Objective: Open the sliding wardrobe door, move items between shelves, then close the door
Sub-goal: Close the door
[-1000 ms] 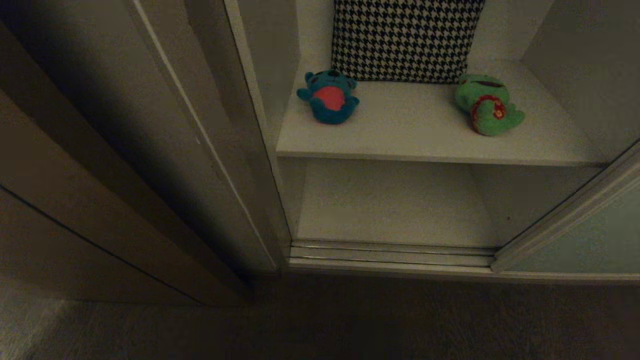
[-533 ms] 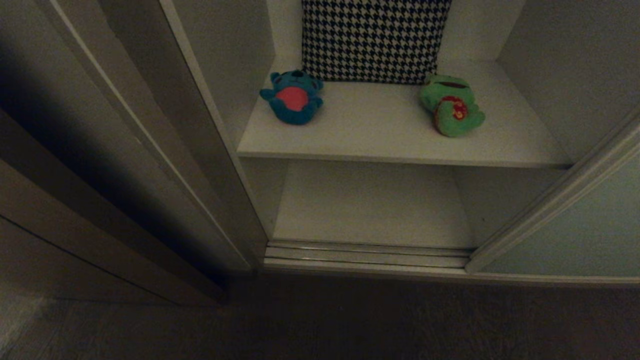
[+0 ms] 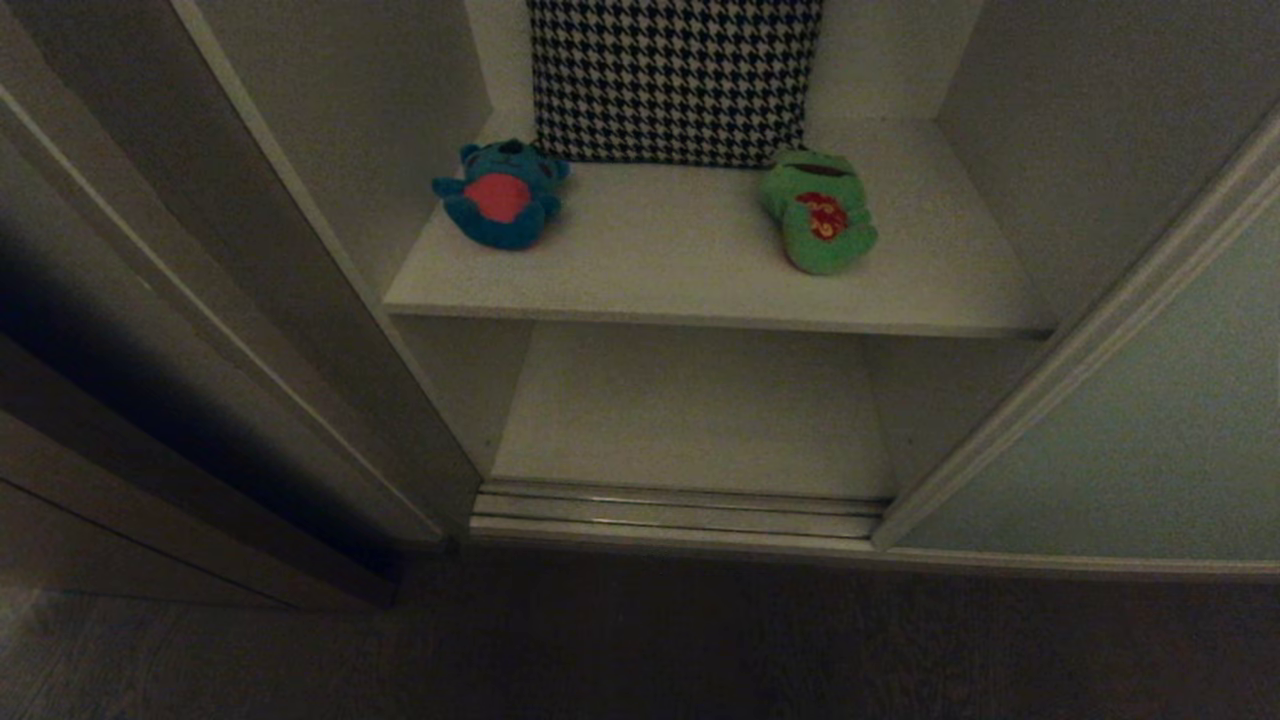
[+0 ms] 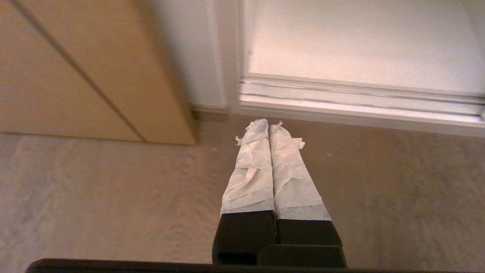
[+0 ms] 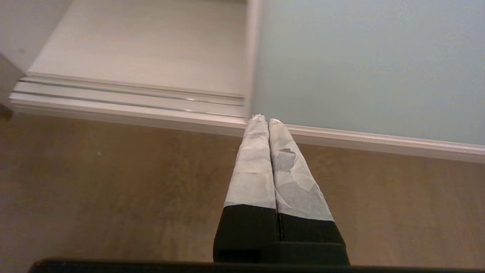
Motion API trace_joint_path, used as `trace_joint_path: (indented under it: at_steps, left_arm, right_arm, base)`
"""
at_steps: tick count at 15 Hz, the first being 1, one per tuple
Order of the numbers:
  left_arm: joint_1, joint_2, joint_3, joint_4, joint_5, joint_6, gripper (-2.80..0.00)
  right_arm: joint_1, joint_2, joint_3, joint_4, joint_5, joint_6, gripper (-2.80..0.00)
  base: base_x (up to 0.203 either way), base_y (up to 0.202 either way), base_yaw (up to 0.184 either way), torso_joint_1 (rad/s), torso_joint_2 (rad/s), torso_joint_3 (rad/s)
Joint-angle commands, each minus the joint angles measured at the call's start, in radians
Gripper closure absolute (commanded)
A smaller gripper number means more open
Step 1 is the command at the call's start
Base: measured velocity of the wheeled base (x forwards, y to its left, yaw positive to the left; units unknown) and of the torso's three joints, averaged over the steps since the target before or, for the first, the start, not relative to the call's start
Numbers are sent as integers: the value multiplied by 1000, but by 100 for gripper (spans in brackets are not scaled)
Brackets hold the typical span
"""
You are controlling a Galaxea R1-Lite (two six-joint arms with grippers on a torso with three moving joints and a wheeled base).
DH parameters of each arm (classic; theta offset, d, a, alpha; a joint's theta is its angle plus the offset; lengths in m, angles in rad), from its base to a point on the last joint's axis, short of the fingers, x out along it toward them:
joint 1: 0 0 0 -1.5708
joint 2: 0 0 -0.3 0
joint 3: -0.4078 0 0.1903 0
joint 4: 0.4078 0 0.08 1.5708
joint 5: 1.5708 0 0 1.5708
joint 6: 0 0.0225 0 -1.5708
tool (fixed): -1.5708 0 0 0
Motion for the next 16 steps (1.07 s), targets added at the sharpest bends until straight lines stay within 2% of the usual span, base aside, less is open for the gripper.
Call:
trace_joint_path:
  at_steps: [1,3,16]
  left_arm:
    - [0,1,0,-3,0,-1,0]
    - [0,1,0,-4,0,-1,0]
    - [0,1,0,-4,0,-1,0]
  right_arm:
    - [-1,0,2,0,0,0,0]
    - [1,0,2,0,0,0,0]
    - [1,0,2,0,0,-2,0]
  base:
    - [0,-190,3,9,-2,2]
    - [0,-130,-1,4,1,4]
    - [0,0,0,0,0,0]
